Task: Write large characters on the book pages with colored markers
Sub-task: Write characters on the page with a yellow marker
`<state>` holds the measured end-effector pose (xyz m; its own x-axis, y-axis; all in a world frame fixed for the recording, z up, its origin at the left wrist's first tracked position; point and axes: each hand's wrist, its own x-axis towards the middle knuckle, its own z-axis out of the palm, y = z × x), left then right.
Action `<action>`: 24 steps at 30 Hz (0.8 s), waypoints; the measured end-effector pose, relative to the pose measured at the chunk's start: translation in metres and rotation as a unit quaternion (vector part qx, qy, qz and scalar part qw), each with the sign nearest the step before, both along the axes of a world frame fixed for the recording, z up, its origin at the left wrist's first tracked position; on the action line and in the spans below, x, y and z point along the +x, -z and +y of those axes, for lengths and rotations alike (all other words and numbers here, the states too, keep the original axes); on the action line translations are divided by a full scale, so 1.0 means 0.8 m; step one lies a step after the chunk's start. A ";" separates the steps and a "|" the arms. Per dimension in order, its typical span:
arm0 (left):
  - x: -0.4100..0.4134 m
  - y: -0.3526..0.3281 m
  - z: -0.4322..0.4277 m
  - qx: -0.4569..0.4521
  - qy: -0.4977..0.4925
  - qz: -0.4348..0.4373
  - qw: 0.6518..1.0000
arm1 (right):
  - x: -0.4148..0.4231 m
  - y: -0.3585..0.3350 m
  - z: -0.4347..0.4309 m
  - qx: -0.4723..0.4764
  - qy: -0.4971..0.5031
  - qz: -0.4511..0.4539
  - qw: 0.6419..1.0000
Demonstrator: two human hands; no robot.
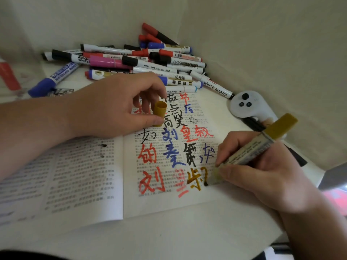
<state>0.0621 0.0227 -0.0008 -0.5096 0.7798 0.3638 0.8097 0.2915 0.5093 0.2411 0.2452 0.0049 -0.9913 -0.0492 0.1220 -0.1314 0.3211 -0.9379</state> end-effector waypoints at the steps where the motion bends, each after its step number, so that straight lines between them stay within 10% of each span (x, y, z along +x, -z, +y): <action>1: 0.000 0.000 0.000 -0.001 0.000 -0.001 1.000 | 0.001 0.000 0.000 -0.006 -0.013 -0.003 1.000; 17: -0.004 -0.002 0.004 0.007 -0.058 -0.045 0.997 | -0.073 -0.065 -0.015 0.070 0.031 0.123 0.989; 24: -0.017 -0.001 0.004 -0.036 -0.113 -0.097 0.988 | -0.163 -0.074 -0.033 0.017 -0.013 0.038 0.999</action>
<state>0.0486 0.0257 0.0002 -0.7286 0.6579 0.1905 0.6089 0.4948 0.6201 0.1110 0.2191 0.0643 -0.9778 -0.0797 0.1940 -0.2097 0.3486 -0.9135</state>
